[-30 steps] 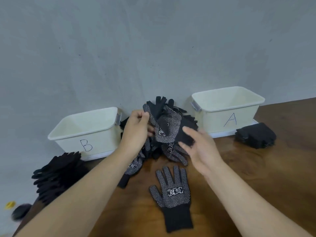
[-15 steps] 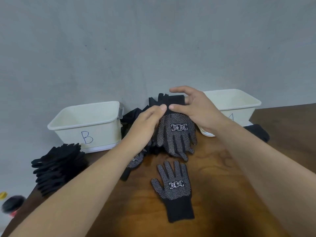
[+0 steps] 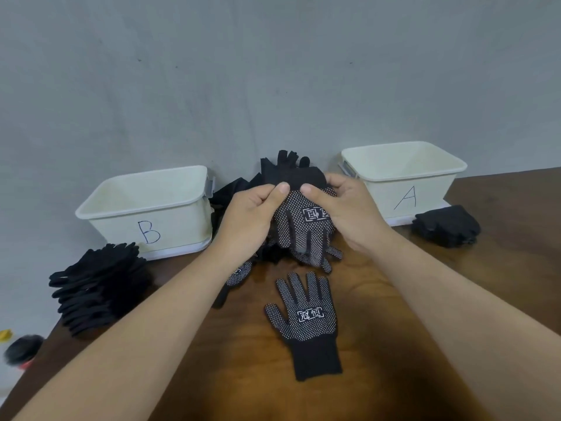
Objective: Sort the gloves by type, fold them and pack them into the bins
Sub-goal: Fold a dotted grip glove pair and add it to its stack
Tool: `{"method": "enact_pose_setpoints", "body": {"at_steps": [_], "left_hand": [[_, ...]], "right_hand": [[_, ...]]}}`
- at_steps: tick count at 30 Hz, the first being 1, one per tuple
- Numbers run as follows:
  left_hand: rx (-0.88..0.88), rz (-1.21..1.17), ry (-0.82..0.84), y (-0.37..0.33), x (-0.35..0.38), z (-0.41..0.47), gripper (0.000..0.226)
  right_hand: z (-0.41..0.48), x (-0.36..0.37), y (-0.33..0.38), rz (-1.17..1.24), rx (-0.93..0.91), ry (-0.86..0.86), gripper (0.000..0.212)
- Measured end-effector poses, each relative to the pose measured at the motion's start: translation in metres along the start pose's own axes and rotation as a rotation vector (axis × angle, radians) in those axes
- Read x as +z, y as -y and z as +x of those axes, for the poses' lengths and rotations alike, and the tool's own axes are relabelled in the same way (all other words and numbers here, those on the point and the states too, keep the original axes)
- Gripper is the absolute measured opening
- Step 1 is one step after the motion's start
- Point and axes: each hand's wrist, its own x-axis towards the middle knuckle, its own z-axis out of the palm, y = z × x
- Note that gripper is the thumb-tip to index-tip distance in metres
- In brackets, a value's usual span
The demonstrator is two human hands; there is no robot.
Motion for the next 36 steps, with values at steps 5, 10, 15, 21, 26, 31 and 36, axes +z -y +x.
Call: {"method": "enact_pose_setpoints", "body": {"at_steps": [5, 10, 15, 21, 26, 31, 36], "left_hand": [[0.038, 0.054, 0.059, 0.013, -0.006, -0.004, 0.045], [0.015, 0.022, 0.151, 0.026, -0.007, -0.004, 0.053], [-0.032, -0.042, -0.022, 0.04, -0.002, -0.009, 0.029], [-0.087, 0.305, 0.024, 0.113, 0.009, -0.058, 0.021], [0.087, 0.655, 0.361, 0.139, 0.007, -0.091, 0.05], [0.136, 0.716, 0.533, 0.134, 0.001, -0.099, 0.073], [0.155, 0.664, 0.545, 0.132, -0.004, -0.11, 0.067]], "right_hand": [[-0.008, -0.01, -0.005, -0.085, 0.017, 0.115, 0.019], [-0.012, -0.008, -0.011, -0.033, -0.035, 0.062, 0.024], [-0.011, -0.008, -0.007, -0.034, -0.096, 0.025, 0.014], [-0.007, -0.014, -0.01, -0.033, -0.108, 0.04, 0.022], [-0.002, -0.012, -0.021, 0.007, -0.09, 0.062, 0.025], [0.002, -0.003, -0.036, 0.113, -0.017, 0.066, 0.026], [0.002, 0.005, -0.05, 0.141, 0.019, 0.056, 0.028]]}}
